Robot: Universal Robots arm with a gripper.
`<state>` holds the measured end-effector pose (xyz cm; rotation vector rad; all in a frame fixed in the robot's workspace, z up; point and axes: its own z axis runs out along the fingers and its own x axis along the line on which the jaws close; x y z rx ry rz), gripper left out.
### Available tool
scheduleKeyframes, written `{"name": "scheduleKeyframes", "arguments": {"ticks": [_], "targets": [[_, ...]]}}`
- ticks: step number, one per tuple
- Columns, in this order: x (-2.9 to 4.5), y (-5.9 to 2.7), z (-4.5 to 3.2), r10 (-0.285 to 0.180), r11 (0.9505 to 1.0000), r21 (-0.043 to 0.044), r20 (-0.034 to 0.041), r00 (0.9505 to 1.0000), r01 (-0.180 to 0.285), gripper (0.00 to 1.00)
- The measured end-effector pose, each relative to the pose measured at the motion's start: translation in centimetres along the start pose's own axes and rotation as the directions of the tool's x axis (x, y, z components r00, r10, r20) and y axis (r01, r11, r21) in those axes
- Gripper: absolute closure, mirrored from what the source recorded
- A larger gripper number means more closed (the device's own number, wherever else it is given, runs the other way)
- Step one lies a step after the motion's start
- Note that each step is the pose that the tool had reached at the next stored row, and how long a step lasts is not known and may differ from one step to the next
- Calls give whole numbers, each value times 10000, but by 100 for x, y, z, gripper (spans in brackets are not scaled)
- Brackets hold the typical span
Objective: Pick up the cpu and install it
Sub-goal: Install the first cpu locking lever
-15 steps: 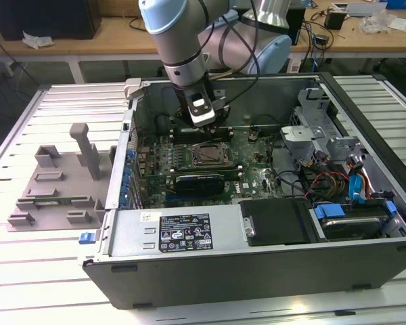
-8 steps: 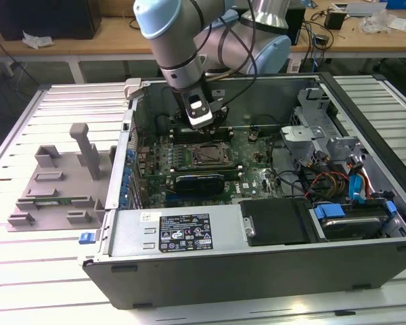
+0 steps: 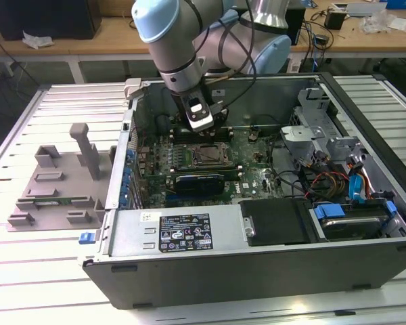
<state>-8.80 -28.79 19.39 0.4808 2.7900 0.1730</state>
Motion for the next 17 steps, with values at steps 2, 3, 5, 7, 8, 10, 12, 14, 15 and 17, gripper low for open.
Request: {"name": "scheduleKeyframes", "arguments": {"ticks": [2, 3, 5, 7, 8, 10, 12, 14, 15, 17], "targets": [[3, -4, 8, -57, 10000, -19, 4, 10000, 57, 89], [3, -5, 9, -73, 10000, -24, 5, 10000, 73, 89], [2, -5, 11, -93, 10000, -32, 4, 10000, 93, 89], [-11, -6, 16, -110, 9999, -43, 0, 9999, 110, 89], [-20, -6, 18, -115, 9999, -44, -1, 9999, 115, 89], [-34, -7, 22, -118, 9999, -45, -1, 9999, 118, 89], [-57, -7, 29, -125, 9999, -50, -3, 9999, 125, 89], [-76, -8, 34, -127, 9999, -56, -5, 9999, 127, 89], [-96, -9, 39, -132, 9999, -57, -7, 9999, 132, 89], [-110, -8, 43, -135, 9999, -59, -8, 9999, 135, 89]]}}
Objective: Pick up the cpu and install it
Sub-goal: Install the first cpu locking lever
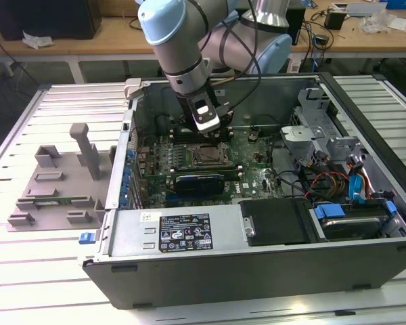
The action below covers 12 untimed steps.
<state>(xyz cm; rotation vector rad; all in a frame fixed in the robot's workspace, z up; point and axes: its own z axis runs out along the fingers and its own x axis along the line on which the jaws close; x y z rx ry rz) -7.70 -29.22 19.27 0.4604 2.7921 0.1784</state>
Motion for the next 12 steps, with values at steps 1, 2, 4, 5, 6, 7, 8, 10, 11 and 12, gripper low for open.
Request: {"name": "scheduleKeyframes", "arguments": {"ticks": [1, 2, 4, 5, 6, 7, 8, 10, 11, 12], "targets": [[-7, 1, 3, -2, 10000, -2, 0, 10000, 2, 89], [-12, 2, 5, -5, 10000, -4, 0, 10000, 5, 89], [-23, 4, 8, -9, 10000, -7, -1, 10000, 9, 89], [-29, 5, 10, -12, 10000, -9, -2, 10000, 12, 89], [-33, 6, 12, -14, 10000, -10, -2, 10000, 14, 89], [-38, 7, 13, -16, 10000, -10, -4, 10000, 16, 89], [-41, 8, 14, -17, 10000, -10, -4, 10000, 17, 89], [-42, 8, 14, -15, 10000, -10, -3, 10000, 15, 89], [-42, 9, 14, -15, 10000, -11, -2, 10000, 15, 89], [-42, 9, 15, -17, 10000, -11, -3, 10000, 17, 89]]}}
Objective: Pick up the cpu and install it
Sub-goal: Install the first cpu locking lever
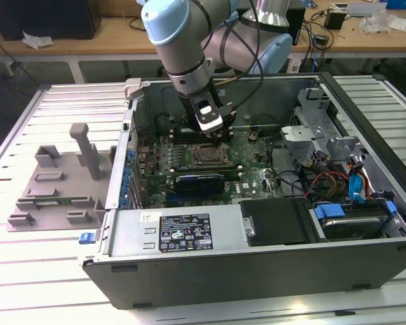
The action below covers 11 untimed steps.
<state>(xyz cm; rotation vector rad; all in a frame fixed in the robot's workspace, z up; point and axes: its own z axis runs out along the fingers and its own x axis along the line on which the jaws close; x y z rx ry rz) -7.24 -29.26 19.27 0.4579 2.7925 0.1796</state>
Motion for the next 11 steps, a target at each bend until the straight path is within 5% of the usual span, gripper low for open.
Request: {"name": "scheduleKeyframes", "arguments": {"ticks": [3, 11], "targets": [[-14, 9, -46, 1, 10000, -4, 1, 10000, -1, 89], [-102, 63, -348, 0, 10000, 0, 0, 10000, 0, 89]]}}
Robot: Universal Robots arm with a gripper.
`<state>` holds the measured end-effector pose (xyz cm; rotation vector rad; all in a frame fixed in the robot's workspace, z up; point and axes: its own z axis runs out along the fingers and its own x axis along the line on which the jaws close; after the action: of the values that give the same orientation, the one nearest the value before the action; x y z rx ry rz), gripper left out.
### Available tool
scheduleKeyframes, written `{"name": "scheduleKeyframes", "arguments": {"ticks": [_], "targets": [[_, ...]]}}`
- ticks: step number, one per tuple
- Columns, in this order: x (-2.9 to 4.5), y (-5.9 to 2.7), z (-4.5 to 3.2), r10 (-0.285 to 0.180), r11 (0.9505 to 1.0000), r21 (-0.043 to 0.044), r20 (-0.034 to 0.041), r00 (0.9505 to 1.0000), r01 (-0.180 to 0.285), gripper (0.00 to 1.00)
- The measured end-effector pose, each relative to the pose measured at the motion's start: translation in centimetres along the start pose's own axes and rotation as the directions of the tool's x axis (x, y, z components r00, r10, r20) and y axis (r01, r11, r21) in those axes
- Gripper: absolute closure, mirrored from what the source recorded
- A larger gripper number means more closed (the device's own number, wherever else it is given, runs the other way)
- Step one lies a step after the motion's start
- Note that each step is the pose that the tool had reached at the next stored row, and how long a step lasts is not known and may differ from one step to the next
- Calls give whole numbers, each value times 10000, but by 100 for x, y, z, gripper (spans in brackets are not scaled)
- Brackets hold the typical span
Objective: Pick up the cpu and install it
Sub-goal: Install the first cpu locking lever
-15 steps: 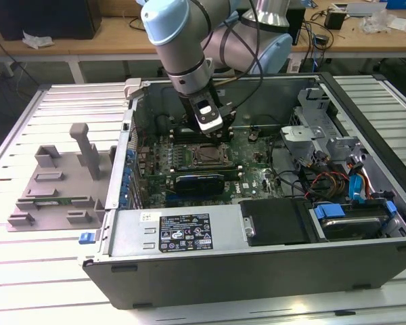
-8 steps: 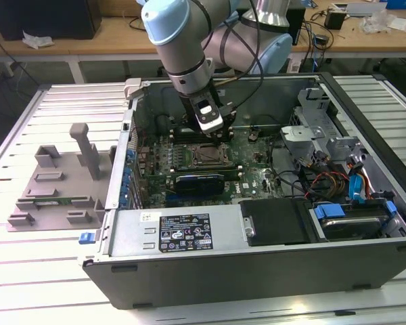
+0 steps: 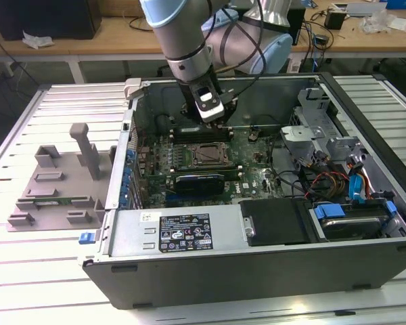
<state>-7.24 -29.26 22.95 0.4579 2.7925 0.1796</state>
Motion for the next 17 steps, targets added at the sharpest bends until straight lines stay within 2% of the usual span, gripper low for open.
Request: {"name": "scheduleKeyframes", "arguments": {"ticks": [2, 4, 6, 7, 8, 9, 10, 11, 14, 15, 16, 17], "targets": [[-36, 22, -123, 0, 10000, 0, 0, 10000, 0, 89], [-47, 29, -160, -3, 10000, 2, 0, 10000, 3, 89], [-49, 30, -165, -41, 9999, 131, 18, 10000, 40, 89], [-50, 30, -165, -53, 9998, 182, -4, 10000, 53, 89], [-50, 30, -165, -58, 9997, 255, -71, 10000, 59, 89], [-54, 31, -164, -51, 9990, 438, -283, 9996, 63, 89], [-62, 34, -160, -32, 9976, 693, -597, 9982, 74, 89], [-73, 37, -157, -24, 9962, 870, -827, 9966, 97, 89], [-97, 43, -149, 5, 9923, 1225, -1337, 9910, 160, 89], [-103, 44, -147, 16, 9910, 1326, -1478, 9890, 182, 89], [-111, 45, -144, 35, 9888, 1478, -1686, 9857, 218, 89], [-118, 45, -143, 51, 9867, 1609, -1857, 9826, 253, 89]]}}
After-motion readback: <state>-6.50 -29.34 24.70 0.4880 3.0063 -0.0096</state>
